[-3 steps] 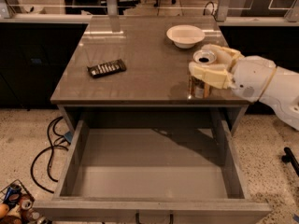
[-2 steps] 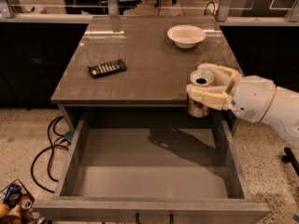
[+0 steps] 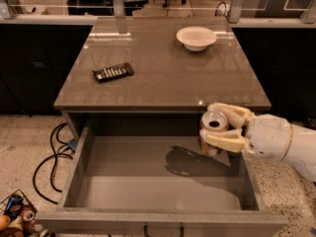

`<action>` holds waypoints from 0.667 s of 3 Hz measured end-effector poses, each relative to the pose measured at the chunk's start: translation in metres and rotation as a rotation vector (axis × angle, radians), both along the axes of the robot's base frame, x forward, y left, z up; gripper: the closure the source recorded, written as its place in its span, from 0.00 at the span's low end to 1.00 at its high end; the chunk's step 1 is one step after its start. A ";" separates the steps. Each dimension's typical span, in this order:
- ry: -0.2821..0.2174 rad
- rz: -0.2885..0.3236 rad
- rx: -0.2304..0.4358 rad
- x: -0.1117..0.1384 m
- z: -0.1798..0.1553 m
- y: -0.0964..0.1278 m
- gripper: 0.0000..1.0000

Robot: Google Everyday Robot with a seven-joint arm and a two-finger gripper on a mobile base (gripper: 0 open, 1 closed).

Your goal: Place orange can into top drawer

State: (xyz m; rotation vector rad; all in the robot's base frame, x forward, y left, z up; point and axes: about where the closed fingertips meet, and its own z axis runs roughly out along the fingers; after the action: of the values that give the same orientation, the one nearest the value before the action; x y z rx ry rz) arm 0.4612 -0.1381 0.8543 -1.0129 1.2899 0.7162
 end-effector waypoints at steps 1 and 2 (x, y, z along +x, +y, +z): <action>0.025 0.044 0.026 -0.007 -0.037 -0.007 1.00; 0.025 0.044 0.026 -0.007 -0.037 -0.007 1.00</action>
Offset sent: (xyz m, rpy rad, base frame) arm -0.0058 -0.0054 -0.0281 0.0176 0.0180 0.0329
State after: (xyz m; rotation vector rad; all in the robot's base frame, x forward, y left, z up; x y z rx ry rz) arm 0.4537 -0.1448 0.8178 -1.0163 1.2798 0.7793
